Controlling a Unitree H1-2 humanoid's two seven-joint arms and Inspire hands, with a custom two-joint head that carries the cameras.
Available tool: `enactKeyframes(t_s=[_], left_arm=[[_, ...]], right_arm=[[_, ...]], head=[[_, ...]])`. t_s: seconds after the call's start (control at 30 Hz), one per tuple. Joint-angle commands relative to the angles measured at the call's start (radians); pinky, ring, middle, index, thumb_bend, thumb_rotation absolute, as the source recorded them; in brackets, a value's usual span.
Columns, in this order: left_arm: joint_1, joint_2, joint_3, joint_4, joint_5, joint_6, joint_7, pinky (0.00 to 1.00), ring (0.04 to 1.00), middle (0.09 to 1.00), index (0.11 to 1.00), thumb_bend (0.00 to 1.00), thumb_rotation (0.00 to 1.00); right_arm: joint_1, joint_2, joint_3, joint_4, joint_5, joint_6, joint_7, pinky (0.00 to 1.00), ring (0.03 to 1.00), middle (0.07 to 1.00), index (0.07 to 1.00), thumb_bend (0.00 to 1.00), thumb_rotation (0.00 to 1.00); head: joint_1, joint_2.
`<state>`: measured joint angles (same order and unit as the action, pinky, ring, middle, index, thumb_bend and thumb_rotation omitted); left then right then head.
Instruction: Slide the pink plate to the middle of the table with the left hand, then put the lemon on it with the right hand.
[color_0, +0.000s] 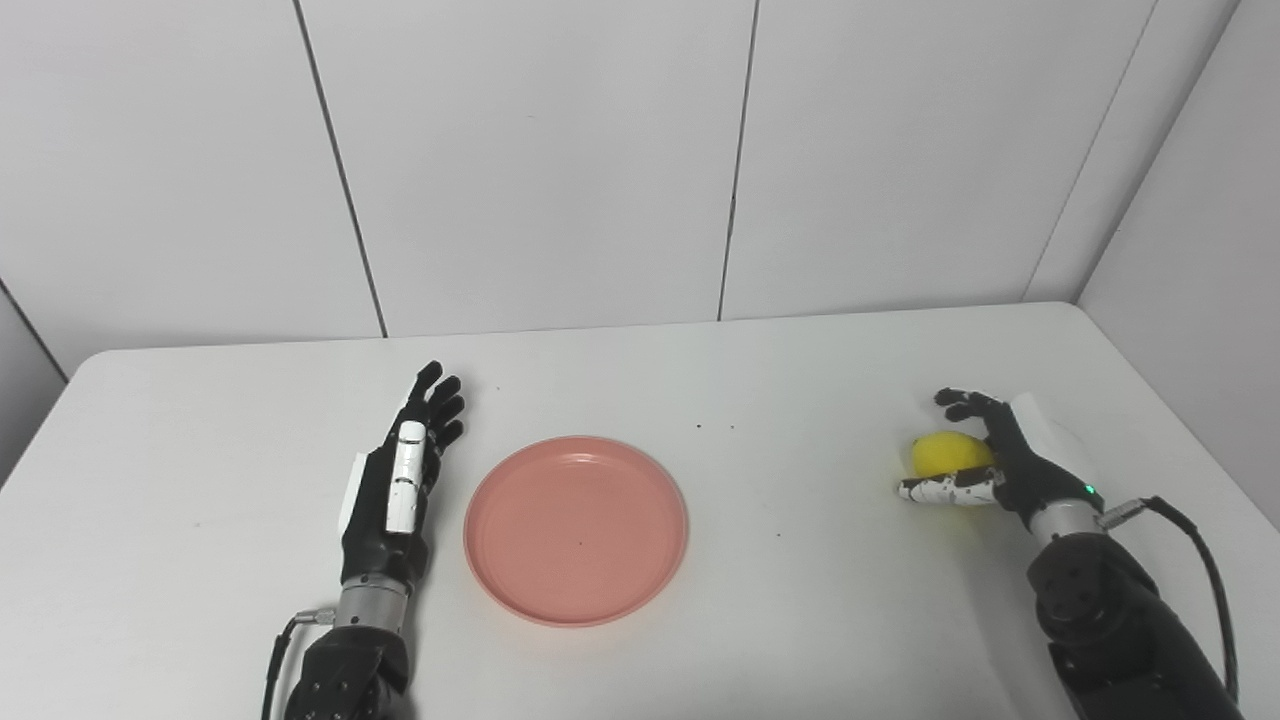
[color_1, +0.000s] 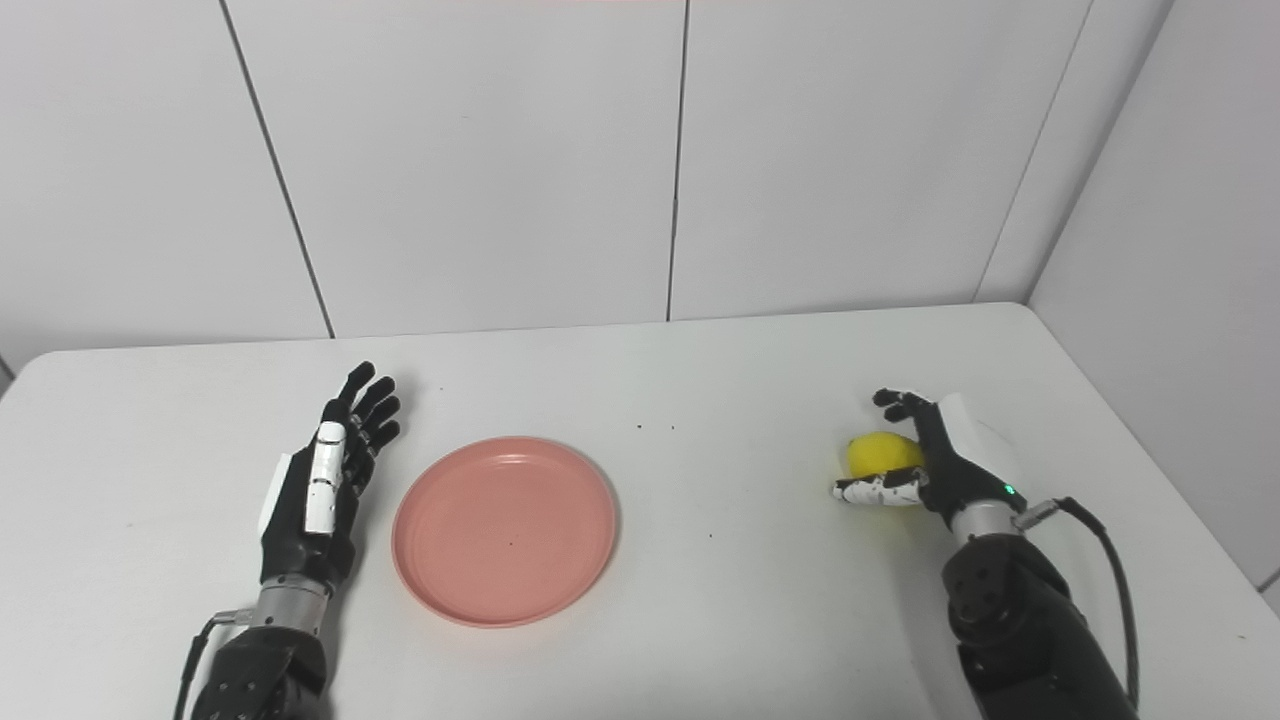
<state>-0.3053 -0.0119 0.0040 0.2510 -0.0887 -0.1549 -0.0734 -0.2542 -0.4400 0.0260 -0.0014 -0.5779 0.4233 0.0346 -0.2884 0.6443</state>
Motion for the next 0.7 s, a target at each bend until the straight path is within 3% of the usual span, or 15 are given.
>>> enactKeyframes(t_s=[0.0, 0.3, 0.37, 0.43, 0.67], left_arm=[[-0.012, 0.004, -0.005, -0.024, -0.002, -0.006, -0.01, 0.93, 0.925, 0.92, 0.913, 0.47, 1.0], [-0.011, 0.004, -0.007, -0.026, 0.008, 0.0, -0.005, 0.93, 0.924, 0.921, 0.913, 0.47, 1.0], [-0.011, 0.004, -0.008, -0.026, 0.007, 0.0, -0.006, 0.93, 0.925, 0.921, 0.914, 0.47, 1.0], [-0.009, 0.003, -0.008, -0.028, 0.005, 0.003, -0.007, 0.93, 0.925, 0.921, 0.914, 0.47, 1.0], [-0.006, -0.011, -0.007, -0.027, 0.012, 0.009, 0.011, 0.91, 0.917, 0.908, 0.899, 0.48, 1.0]], right_arm=[[-0.008, -0.027, -0.002, 0.004, -0.011, -0.052, -0.03, 0.41, 0.467, 0.675, 0.681, 0.47, 0.0], [-0.011, -0.005, -0.002, 0.025, -0.029, -0.049, -0.092, 0.42, 0.461, 0.612, 0.62, 0.47, 0.0], [-0.01, 0.006, -0.008, 0.023, -0.03, -0.045, -0.107, 0.34, 0.47, 0.581, 0.602, 0.46, 0.0], [-0.01, 0.021, -0.017, 0.019, -0.029, -0.038, -0.127, 0.33, 0.462, 0.55, 0.587, 0.46, 0.0], [-0.007, 0.075, -0.051, -0.018, -0.022, -0.086, -0.217, 0.34, 0.455, 0.487, 0.539, 0.5, 0.0]], head=[[0.002, -0.001], [0.005, -0.007], [0.007, -0.009], [0.01, -0.014], [0.034, -0.019]])
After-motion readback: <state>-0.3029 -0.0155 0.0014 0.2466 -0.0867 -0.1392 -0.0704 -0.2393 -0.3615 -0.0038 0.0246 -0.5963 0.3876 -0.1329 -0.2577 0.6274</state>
